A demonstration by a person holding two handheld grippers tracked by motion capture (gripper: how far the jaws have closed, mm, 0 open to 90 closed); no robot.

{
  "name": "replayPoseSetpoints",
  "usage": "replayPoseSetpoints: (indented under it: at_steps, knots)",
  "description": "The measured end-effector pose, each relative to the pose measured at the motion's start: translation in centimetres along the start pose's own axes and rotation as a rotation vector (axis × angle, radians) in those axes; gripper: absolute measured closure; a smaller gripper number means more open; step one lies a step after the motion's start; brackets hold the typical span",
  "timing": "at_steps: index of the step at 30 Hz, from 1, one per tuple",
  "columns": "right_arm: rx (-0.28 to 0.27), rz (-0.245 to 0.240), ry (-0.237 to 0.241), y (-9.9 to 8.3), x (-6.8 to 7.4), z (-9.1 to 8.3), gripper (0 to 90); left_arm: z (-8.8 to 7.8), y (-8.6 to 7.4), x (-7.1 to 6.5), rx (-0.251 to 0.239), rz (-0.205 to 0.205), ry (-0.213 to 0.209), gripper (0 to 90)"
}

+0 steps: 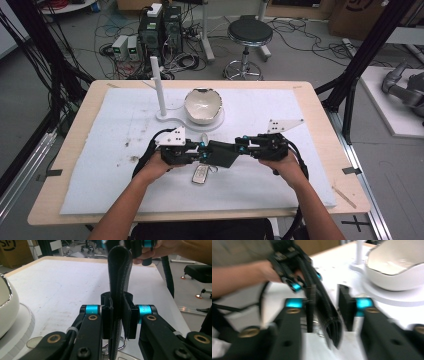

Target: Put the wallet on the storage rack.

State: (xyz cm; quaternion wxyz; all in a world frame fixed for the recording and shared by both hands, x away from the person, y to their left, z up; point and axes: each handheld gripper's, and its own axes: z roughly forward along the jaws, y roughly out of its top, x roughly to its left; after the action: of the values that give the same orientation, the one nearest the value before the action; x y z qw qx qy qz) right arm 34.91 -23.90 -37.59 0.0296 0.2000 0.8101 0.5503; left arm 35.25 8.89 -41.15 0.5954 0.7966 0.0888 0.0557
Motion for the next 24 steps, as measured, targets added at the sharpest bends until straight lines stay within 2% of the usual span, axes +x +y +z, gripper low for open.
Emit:
replayPoseSetpoints:
  at_steps: [1,2,3,6,7,8,10,11,14,17,19,21,22,23,24]
  knots:
    - [0.013,-0.017,-0.029,0.1,0.1,0.1,50.8,-0.1,0.0,0.0,0.005,0.006,0.003,80.0]
    - [0.013,-0.017,-0.029,0.1,0.1,0.1,50.8,-0.1,0.0,0.0,0.005,0.006,0.003,79.9]
    - [0.037,-0.061,-0.045,0.3,0.1,0.2,45.1,-0.3,0.1,0.1,-0.003,0.000,0.007,79.9]
    - [0.072,-0.121,-0.060,0.7,0.2,0.6,44.4,-0.6,0.2,0.1,-0.022,-0.002,0.014,79.9]
    - [0.072,-0.121,-0.060,0.7,0.2,0.6,44.4,-0.6,0.2,0.1,-0.022,-0.002,0.014,79.9]
    - [0.072,-0.115,-0.034,0.7,0.0,1.0,44.5,-0.8,0.4,0.1,-0.044,-0.011,0.018,79.9]
    - [0.076,-0.110,-0.028,0.7,-0.1,1.1,44.6,-1.0,0.4,0.1,-0.055,-0.017,0.014,79.9]
    - [0.068,-0.106,-0.009,0.4,-0.2,1.4,45.1,-1.1,0.5,0.1,-0.077,-0.026,0.012,79.9]
    - [0.072,-0.092,0.010,-0.1,-0.3,1.8,46.9,-1.2,0.6,0.1,-0.094,-0.030,0.009,79.9]
    - [0.073,-0.089,0.032,-0.6,-0.4,2.1,54.4,-1.4,0.7,0.2,-0.121,-0.043,0.004,79.9]
    - [0.065,-0.100,0.046,-0.7,-0.4,2.1,69.1,-1.4,0.7,0.2,-0.130,-0.047,0.004,79.8]
    - [0.055,-0.109,0.048,-0.7,-0.3,1.9,77.7,-1.5,0.7,0.3,-0.132,-0.059,0.011,77.9]
    - [0.051,-0.122,0.052,-0.6,-0.3,1.8,78.8,-1.5,0.7,0.4,-0.121,-0.081,0.043,72.4]
    - [0.051,-0.122,0.052,-0.6,-0.3,1.8,78.8,-1.5,0.7,0.4,-0.121,-0.081,0.043,64.8]
    - [0.071,-0.157,0.026,-0.6,-0.1,1.8,79.4,-1.5,0.9,0.6,-0.102,-0.117,0.057,55.3]
